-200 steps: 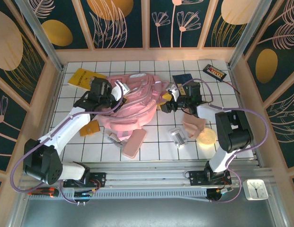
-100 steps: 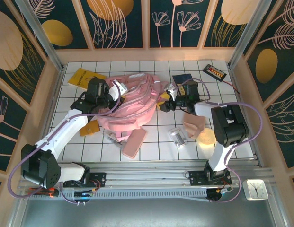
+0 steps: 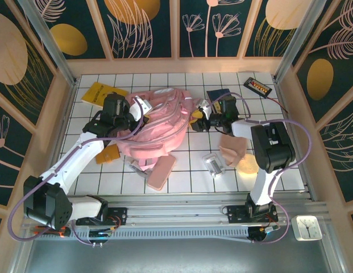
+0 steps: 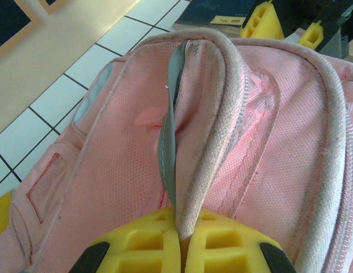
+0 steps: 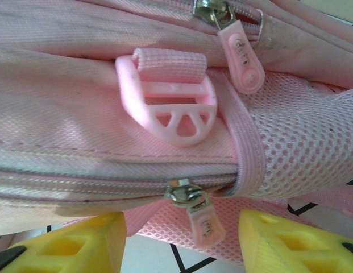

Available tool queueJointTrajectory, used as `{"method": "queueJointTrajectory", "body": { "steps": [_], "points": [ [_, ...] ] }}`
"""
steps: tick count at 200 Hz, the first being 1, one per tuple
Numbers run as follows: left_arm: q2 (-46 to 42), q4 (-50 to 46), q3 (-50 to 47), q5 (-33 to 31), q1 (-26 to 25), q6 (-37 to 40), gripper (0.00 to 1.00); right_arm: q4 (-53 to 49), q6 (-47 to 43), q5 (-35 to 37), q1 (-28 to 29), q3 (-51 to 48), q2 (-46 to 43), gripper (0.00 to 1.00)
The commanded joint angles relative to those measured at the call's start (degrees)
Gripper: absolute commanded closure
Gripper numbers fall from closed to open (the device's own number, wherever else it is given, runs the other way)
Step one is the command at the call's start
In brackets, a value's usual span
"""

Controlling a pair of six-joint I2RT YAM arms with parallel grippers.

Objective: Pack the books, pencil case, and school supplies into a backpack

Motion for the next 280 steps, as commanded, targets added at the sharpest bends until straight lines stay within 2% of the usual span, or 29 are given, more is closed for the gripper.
{"method": "queueJointTrajectory", "body": {
  "steps": [1, 65, 118, 178, 217, 247, 280],
  "points": [
    [-3.7, 5.6, 0.9, 2.9, 0.5, 1.3, 1.0, 2.5, -0.2, 1.3, 0.1, 2.0, 1.3, 0.47],
    [-3.6, 5.5, 1.1, 3.2, 0.5, 1.0, 1.0, 3.9, -0.1, 3.1, 0.1, 2.2, 1.1, 0.58],
    [-3.7, 5.6, 1.0, 2.6, 0.5, 0.9, 1.0, 2.9, -0.3, 2.8, 0.1, 1.9, 0.2, 0.82],
    [-4.4, 5.9, 0.6, -1.1, 0.6, 0.6, 1.0, -5.6, -3.6, 4.7, 0.2, 1.9, -3.1, 1.0],
    [-4.4, 6.9, 0.1, -8.0, 0.6, 0.4, 1.0, -14.0, -7.3, 5.4, 0.2, 1.4, -7.1, 1.0],
    [-3.4, 8.1, 0.8, -10.4, 0.3, -2.6, 1.0, -22.2, -9.5, 4.6, 0.5, 2.8, -9.3, 1.0],
    [-0.2, 8.0, 2.3, -16.3, -4.0, -2.1, 1.0, -30.6, -12.4, 7.0, 2.4, 3.8, -11.3, 1.0]
  ]
}}
